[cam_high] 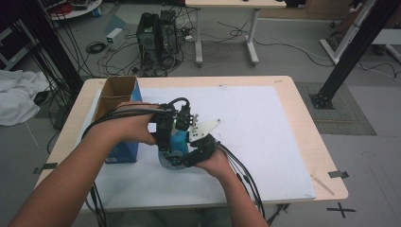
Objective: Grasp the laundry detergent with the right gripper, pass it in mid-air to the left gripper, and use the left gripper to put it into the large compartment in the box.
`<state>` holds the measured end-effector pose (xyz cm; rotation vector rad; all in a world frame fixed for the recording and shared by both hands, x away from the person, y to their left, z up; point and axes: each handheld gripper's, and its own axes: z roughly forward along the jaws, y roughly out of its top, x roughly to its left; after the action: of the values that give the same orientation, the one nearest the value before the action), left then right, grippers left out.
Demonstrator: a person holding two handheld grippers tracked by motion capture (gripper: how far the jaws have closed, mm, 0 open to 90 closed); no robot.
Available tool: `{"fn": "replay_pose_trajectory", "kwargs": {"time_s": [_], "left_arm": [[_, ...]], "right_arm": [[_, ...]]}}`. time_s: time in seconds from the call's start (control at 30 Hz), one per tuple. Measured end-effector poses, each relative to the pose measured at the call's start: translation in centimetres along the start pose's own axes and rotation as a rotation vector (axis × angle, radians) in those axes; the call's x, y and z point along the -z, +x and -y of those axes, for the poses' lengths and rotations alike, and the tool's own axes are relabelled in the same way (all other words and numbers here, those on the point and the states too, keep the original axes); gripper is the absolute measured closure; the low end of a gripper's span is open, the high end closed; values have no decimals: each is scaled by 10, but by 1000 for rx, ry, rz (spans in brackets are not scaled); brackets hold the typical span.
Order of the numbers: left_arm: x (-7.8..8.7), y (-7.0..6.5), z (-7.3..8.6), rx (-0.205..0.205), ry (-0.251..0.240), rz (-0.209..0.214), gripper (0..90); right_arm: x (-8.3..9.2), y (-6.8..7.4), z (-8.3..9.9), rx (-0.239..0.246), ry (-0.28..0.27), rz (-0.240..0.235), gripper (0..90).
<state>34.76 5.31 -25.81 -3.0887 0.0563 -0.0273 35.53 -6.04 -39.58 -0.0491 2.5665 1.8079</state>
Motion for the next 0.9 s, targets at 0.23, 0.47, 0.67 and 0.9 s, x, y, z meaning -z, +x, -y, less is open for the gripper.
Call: {"fn": "replay_pose_trajectory", "kwargs": {"time_s": [0.23, 0.47, 0.67, 0.9], "left_arm": [[1, -1, -1, -4, 1, 0, 325], [1, -2, -1, -6, 4, 3, 349], [2, -2, -1, -4, 9, 1, 367], [3, 0, 1, -10, -7, 6, 376]], "right_arm": [[0, 0, 0, -10, 2, -3, 444], [-2, 1, 0, -11, -3, 13, 444], [-2, -1, 0, 7, -6, 1, 444], [-2, 0, 0, -2, -9, 5, 445]]}}
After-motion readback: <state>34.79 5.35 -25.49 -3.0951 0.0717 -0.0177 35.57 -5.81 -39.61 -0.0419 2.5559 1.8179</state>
